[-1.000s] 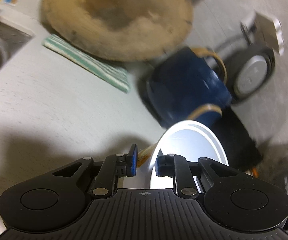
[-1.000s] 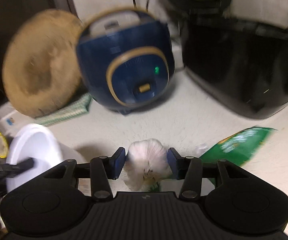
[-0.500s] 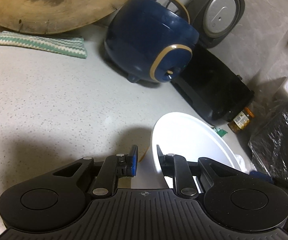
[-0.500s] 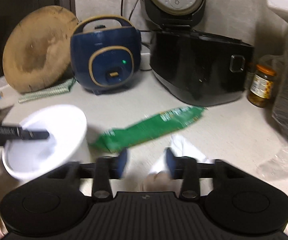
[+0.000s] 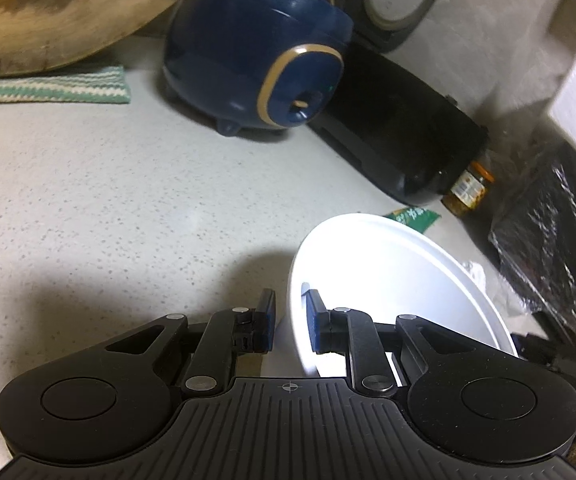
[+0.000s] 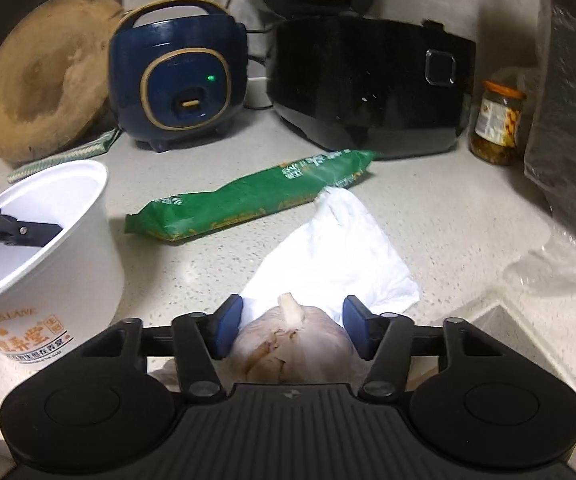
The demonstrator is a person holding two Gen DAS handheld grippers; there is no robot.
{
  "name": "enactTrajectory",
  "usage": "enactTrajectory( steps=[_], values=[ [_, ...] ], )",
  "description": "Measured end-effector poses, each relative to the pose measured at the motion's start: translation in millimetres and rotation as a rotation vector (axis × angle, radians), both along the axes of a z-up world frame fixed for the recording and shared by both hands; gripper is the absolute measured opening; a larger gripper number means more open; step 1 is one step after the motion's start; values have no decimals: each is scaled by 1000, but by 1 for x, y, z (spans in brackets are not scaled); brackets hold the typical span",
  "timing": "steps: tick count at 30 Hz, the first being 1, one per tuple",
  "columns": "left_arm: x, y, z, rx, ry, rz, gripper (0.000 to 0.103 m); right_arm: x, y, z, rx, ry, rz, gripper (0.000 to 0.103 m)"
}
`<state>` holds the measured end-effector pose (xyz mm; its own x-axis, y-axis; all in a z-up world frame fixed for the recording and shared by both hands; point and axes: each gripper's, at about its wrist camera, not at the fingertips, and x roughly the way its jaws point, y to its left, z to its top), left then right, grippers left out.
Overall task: Collect trash
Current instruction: 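Grasp the garlic bulb with the right gripper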
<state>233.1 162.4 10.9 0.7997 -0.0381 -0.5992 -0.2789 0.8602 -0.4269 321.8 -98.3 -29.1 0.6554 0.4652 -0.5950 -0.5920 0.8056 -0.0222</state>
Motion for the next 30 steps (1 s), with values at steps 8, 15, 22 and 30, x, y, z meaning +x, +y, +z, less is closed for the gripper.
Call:
enactTrajectory(
  steps=[8, 15, 22, 30],
  values=[
    [-1, -4, 1, 22, -2, 2, 19, -15, 12, 29, 16, -85, 68, 12],
    [-2, -4, 2, 23, -5, 7, 19, -24, 8, 28, 39, -118, 90, 62],
    [-3, -3, 2, 22, -6, 7, 19, -35, -12, 11, 52, -104, 73, 66],
    [-2, -3, 2, 21, -5, 6, 19, -42, -21, -4, 49, -88, 38, 68]
  ],
)
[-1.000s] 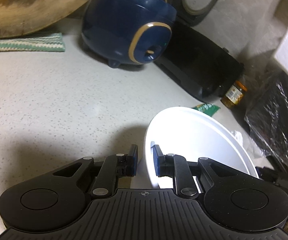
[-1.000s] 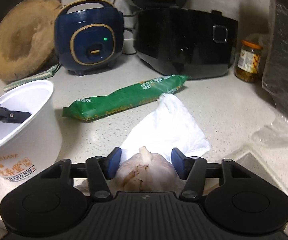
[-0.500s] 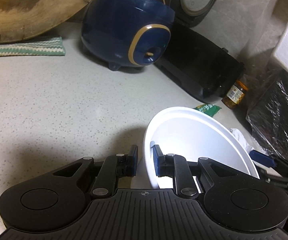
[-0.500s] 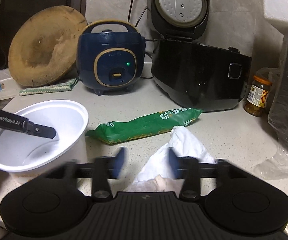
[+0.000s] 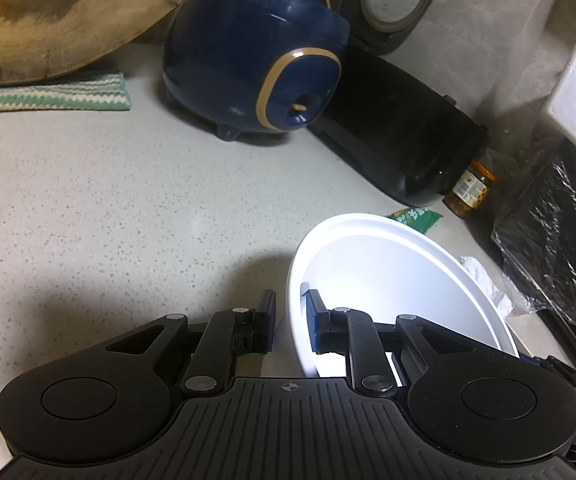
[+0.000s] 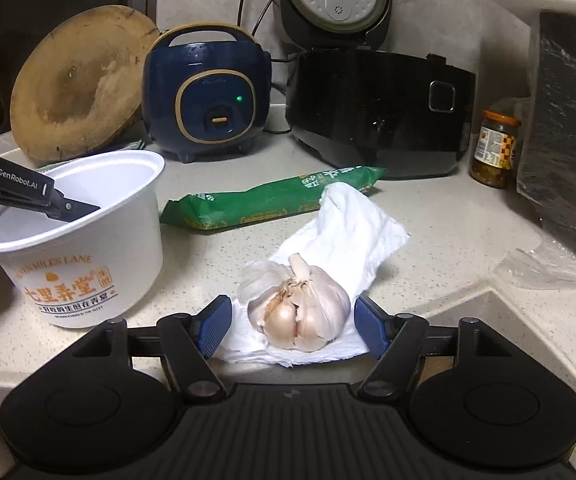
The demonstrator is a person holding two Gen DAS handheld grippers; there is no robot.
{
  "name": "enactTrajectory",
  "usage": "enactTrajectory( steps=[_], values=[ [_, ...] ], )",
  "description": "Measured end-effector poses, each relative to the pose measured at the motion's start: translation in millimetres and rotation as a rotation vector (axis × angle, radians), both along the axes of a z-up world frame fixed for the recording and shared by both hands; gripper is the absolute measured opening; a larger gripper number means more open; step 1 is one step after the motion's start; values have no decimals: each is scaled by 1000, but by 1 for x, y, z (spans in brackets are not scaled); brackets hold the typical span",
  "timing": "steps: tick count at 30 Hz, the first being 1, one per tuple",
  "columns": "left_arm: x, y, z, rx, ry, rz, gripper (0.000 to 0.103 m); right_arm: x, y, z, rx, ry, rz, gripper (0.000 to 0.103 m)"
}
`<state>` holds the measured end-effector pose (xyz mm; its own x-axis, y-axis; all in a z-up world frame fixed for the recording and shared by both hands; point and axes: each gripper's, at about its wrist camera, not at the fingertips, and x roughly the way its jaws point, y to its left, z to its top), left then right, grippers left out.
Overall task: Collect trash
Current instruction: 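Grasp the garlic bulb with the right gripper, then lift the garlic bulb with the right gripper while the left gripper holds the bowl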
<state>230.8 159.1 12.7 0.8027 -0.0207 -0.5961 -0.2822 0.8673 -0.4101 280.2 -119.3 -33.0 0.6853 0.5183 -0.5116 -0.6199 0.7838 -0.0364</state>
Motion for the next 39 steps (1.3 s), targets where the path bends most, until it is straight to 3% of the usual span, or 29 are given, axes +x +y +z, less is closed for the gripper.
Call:
enactTrajectory(
  steps=[6, 9, 11, 13, 18, 25, 30, 35, 36, 39],
  values=[
    [1, 0, -1, -7, -3, -11, 20, 5, 5, -3, -10, -7, -5, 68],
    [2, 1, -2, -14, -9, -20, 20, 9, 10, -4, -18, -9, -23, 56],
    [2, 1, -1, -19, -21, -26, 21, 5, 13, 4, -18, -55, -35, 56],
    [1, -1, 1, -14, -46, -33, 21, -1, 15, 18, 9, -105, -39, 56],
    [-2, 3, 1, -26, -74, -8, 21, 4, 12, 52, 152, -83, -5, 56],
    [-5, 14, 1, -45, -67, 56, 19, 20, 23, 55, 213, -48, 4, 56],
    [-9, 19, 3, -50, -88, 94, 19, 34, 38, 36, 25, -79, -111, 56],
    [-10, 20, 4, -50, -89, 101, 19, 49, 32, 1, -16, 23, -97, 56],
    [-10, 20, 4, -49, -90, 101, 19, 48, 30, -4, -25, 26, -89, 57],
    [-10, 19, 4, -45, -92, 104, 19, 34, 19, -3, -22, -3, -65, 73]
  ],
)
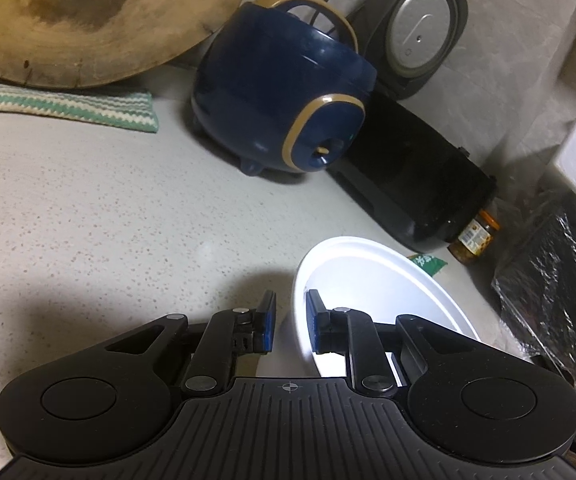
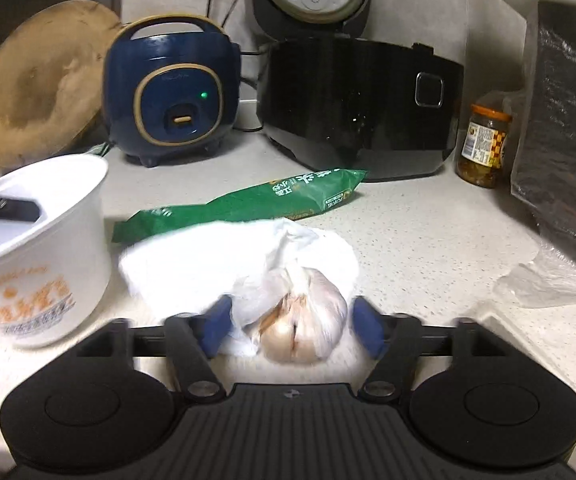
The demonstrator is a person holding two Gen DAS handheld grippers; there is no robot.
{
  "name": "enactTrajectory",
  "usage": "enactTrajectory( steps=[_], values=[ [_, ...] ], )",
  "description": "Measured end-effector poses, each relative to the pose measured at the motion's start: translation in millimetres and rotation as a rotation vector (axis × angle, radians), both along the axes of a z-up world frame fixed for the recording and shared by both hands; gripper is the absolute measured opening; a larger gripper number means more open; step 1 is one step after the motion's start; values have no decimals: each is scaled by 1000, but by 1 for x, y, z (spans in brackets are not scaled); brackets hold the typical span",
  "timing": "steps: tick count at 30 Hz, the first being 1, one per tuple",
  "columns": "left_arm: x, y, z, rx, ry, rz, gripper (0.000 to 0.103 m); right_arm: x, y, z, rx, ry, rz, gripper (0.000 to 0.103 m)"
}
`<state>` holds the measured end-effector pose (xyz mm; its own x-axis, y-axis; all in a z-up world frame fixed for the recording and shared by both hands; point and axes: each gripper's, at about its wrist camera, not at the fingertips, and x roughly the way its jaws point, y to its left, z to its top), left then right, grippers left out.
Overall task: Collect trash
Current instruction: 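Lift the garlic bulb with the right gripper while the left gripper holds the bowl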
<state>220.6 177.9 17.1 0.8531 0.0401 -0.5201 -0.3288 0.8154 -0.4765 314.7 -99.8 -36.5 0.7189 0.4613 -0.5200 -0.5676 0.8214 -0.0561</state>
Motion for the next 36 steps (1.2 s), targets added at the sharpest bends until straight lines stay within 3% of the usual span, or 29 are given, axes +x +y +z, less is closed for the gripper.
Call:
enactTrajectory(
  steps=[4, 8, 11, 14, 15, 17, 25, 28, 33, 35, 36],
  values=[
    [2, -3, 0, 15, 7, -8, 19, -20, -15, 15, 37, -68, 33, 86],
    [5, -2, -3, 17, 30, -13, 19, -23, -22, 22, 115, -100, -26, 86],
    [5, 0, -4, 11, 30, -7, 19, -13, -17, 12, 172, -52, -71, 86],
    [2, 2, -3, 5, 15, 1, 19, -8, -6, -1, 146, -32, -80, 72],
    [1, 2, -2, 4, 7, 1, 19, -7, -2, -4, 121, -37, -82, 56],
    [0, 1, 0, 7, -9, -4, 19, -6, -2, 0, 111, -29, -76, 56],
    [2, 4, -3, -16, 17, -1, 18, -8, -36, 50, 276, -68, -82, 56],
    [3, 5, -3, -22, 22, -1, 17, -7, -34, 49, 233, -53, -68, 56],
    [3, 7, -5, -34, 28, 3, 17, -6, -7, 15, 24, -74, -53, 55],
    [3, 6, -5, -33, 29, -1, 17, -9, 1, 1, -47, -107, -42, 65],
    [3, 5, -5, -30, 29, -3, 17, -11, 3, -3, -70, -112, -39, 76]
  ],
)
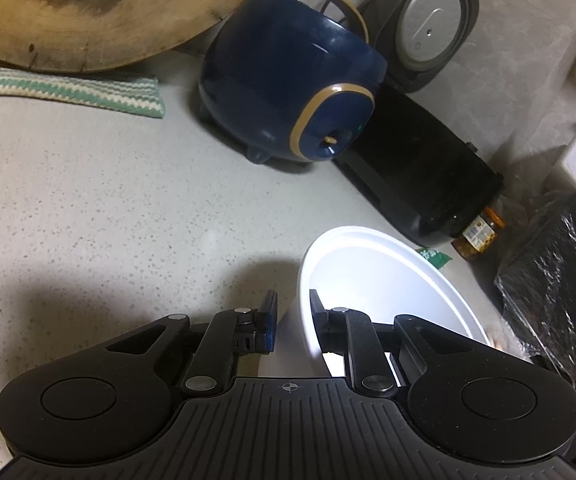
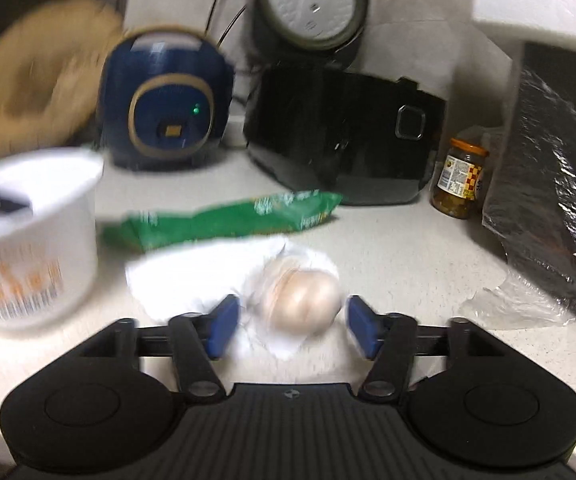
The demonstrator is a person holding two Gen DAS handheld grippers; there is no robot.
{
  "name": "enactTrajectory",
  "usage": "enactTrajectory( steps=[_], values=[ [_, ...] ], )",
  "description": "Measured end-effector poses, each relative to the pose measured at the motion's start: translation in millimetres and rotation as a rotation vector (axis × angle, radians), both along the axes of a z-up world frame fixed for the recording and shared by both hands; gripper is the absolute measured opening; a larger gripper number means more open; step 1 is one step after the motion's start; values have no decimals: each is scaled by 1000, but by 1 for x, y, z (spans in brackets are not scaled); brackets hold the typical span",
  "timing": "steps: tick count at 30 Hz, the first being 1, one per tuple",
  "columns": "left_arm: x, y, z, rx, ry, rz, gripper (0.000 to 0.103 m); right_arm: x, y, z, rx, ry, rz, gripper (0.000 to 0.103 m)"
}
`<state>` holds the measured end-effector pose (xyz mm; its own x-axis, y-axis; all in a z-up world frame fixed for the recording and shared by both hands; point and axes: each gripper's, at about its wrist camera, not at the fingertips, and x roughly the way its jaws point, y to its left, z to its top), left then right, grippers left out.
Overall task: Collect trash
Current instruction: 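Lift the garlic bulb with the right gripper while the left gripper holds the bowl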
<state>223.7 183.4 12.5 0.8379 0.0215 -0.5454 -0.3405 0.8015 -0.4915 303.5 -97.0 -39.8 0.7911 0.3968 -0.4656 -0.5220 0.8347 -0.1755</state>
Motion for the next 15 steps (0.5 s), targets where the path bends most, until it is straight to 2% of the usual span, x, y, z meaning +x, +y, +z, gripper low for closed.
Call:
enactTrajectory(
  steps=[4, 7, 12, 14, 15],
  values=[
    [1, -2, 0, 5, 0, -10, 17, -9, -6, -4, 14, -3, 8, 82],
    [1, -3, 0, 8, -2, -12, 17, -13, -18, 7, 106, 7, 30, 86],
    [0, -2, 0, 6, -3, -5, 17, -10, -39, 25, 313, -17, -12, 86],
    [0, -2, 0, 3, -5, -2, 17, -1, -41, 27, 349, -22, -74, 84],
    [0, -2, 0, 4, -5, -3, 17, 2, -39, 26, 346, -13, -83, 78]
  ],
)
